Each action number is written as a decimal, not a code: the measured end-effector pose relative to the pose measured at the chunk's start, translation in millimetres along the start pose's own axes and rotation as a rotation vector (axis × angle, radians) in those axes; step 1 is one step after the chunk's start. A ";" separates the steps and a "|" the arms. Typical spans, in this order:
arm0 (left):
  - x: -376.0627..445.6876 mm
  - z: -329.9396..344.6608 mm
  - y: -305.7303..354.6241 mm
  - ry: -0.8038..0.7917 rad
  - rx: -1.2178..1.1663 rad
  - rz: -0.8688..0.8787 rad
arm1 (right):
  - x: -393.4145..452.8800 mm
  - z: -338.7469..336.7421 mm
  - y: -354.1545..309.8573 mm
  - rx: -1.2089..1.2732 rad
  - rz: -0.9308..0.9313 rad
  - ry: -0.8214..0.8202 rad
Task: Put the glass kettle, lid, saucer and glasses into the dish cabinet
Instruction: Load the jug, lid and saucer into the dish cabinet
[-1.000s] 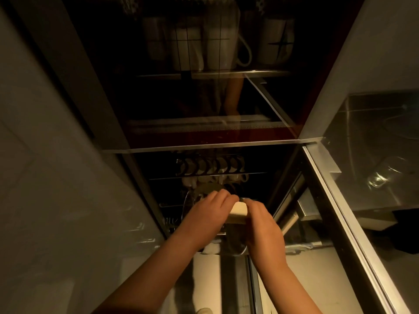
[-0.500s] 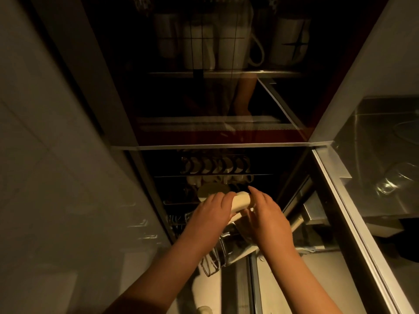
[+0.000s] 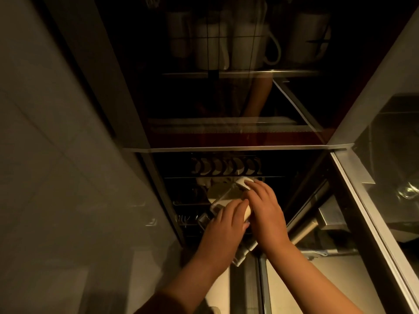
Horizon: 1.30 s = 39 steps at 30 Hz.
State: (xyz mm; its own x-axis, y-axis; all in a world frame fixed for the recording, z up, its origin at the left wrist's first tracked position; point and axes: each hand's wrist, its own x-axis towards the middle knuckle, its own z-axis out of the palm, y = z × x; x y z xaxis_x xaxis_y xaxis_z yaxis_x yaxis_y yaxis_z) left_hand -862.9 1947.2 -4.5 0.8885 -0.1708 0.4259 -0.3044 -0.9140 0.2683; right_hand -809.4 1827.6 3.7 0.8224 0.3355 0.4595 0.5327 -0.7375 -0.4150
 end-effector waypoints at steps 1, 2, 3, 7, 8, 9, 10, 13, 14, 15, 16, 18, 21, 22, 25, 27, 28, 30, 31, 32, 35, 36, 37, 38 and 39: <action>-3.0 1.7 -1.5 -0.001 -0.007 0.000 | 1.5 0.9 0.8 0.025 -0.027 0.014; -6.4 3.7 -2.7 0.001 -0.011 0.001 | 3.4 1.8 1.5 0.047 -0.057 0.027; -10.1 6.1 -3.7 0.004 -0.009 0.001 | 6.1 2.7 2.4 0.063 -0.095 0.046; -18.0 19.5 -8.9 0.058 0.007 0.011 | 19.6 5.1 6.6 0.103 -0.286 0.122; -17.3 24.4 -10.7 0.085 0.016 0.037 | 22.9 5.1 8.1 0.102 -0.320 0.128; -16.2 29.6 -12.4 0.111 0.023 0.064 | 26.0 5.5 9.7 0.099 -0.342 0.130; -14.6 34.7 -14.5 0.133 0.023 0.085 | 29.0 6.1 11.5 0.095 -0.359 0.128; -9.6 45.5 -21.3 0.157 0.020 0.096 | 38.4 9.6 15.6 0.070 -0.413 0.110; -8.1 48.2 -23.0 0.158 0.015 0.092 | 41.7 10.9 17.1 0.065 -0.434 0.106; -6.3 50.2 -24.4 0.165 0.010 0.088 | 45.2 11.8 18.3 0.062 -0.453 0.106; -4.3 52.5 -25.7 0.177 0.008 0.086 | 48.8 12.4 19.7 0.059 -0.467 0.109; 0.1 56.6 -28.8 0.201 0.025 0.093 | 55.3 13.7 22.8 0.051 -0.482 0.118; 6.0 60.0 -33.5 0.206 0.049 0.110 | 60.7 15.5 27.0 0.026 -0.507 0.142; 7.7 60.6 -33.8 0.212 0.039 0.108 | 61.8 16.4 28.3 0.010 -0.514 0.150; 12.3 61.3 -31.6 0.239 -0.023 0.106 | 66.1 18.1 29.7 -0.023 -0.518 0.170; 14.5 61.3 -28.9 0.252 -0.077 0.112 | 67.7 18.8 30.2 -0.009 -0.527 0.187; 14.8 61.6 -28.1 0.262 -0.103 0.119 | 68.0 19.1 30.8 0.003 -0.541 0.193; 14.0 62.7 -28.0 0.252 -0.136 0.127 | 68.2 20.5 32.5 0.013 -0.588 0.194; 14.0 63.8 -28.5 0.239 -0.143 0.129 | 69.2 21.8 33.7 0.009 -0.611 0.196; 14.4 65.8 -29.5 0.229 -0.148 0.129 | 70.9 23.2 35.4 0.002 -0.629 0.195; 17.9 73.7 -32.1 0.230 -0.184 0.133 | 75.5 27.1 41.9 -0.023 -0.664 0.193; 20.4 76.0 -33.3 0.240 -0.194 0.134 | 76.4 28.5 44.0 -0.032 -0.671 0.192; 23.0 78.5 -34.6 0.245 -0.197 0.135 | 77.0 29.9 46.2 -0.040 -0.671 0.190; 25.3 80.8 -35.6 0.248 -0.192 0.134 | 77.4 31.4 48.3 -0.045 -0.666 0.188; 27.2 83.4 -36.5 0.253 -0.188 0.133 | 78.4 33.1 50.2 -0.044 -0.660 0.187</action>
State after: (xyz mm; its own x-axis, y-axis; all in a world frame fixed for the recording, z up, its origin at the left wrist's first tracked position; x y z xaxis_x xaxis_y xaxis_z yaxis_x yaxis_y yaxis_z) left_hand -799.0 1945.3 -74.8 0.7307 -0.1654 0.6623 -0.4903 -0.8022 0.3406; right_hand -711.5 1836.2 -7.1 0.2780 0.6187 0.7348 0.8983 -0.4383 0.0291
